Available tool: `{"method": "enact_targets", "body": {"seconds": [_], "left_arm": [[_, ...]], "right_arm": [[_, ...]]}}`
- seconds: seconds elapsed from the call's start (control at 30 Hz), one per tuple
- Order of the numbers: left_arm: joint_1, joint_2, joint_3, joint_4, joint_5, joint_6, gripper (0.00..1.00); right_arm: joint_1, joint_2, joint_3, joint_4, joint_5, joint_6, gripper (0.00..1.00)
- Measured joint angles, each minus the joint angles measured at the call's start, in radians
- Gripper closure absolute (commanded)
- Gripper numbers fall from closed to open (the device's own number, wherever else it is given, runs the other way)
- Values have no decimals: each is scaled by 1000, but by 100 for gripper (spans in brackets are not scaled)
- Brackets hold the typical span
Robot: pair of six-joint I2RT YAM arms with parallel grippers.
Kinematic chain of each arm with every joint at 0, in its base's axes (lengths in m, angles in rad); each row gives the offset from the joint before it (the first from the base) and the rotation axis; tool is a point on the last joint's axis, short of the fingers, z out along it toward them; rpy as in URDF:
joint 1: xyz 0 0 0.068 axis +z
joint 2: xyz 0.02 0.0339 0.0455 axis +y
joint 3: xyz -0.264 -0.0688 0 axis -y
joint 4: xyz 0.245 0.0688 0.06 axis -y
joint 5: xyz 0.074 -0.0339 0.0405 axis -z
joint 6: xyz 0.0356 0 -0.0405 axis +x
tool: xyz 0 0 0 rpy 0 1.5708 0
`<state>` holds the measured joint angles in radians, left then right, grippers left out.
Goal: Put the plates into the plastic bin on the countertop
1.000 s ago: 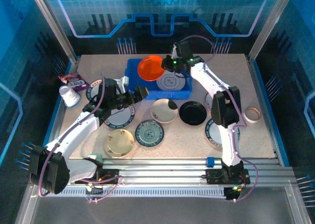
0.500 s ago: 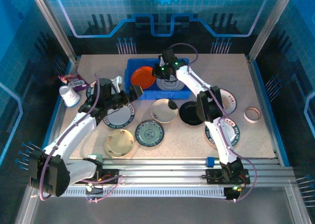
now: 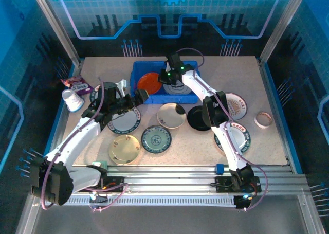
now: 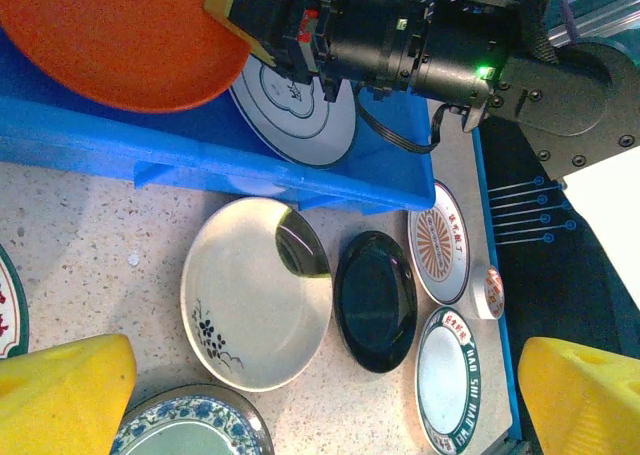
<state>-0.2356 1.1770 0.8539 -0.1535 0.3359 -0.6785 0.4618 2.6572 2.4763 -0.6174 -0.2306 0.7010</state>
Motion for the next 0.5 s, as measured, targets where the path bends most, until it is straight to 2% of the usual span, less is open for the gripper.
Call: {"method": "enact_targets", "body": {"seconds": [0.27, 0.5], "left_arm": [[0, 1, -8, -2, -8, 0, 1], [0, 7, -8, -3, -12, 0, 1]], "right_arm": [[0, 4, 36, -22, 11, -27, 64], [0, 4, 37, -43, 26, -45, 60]]}}
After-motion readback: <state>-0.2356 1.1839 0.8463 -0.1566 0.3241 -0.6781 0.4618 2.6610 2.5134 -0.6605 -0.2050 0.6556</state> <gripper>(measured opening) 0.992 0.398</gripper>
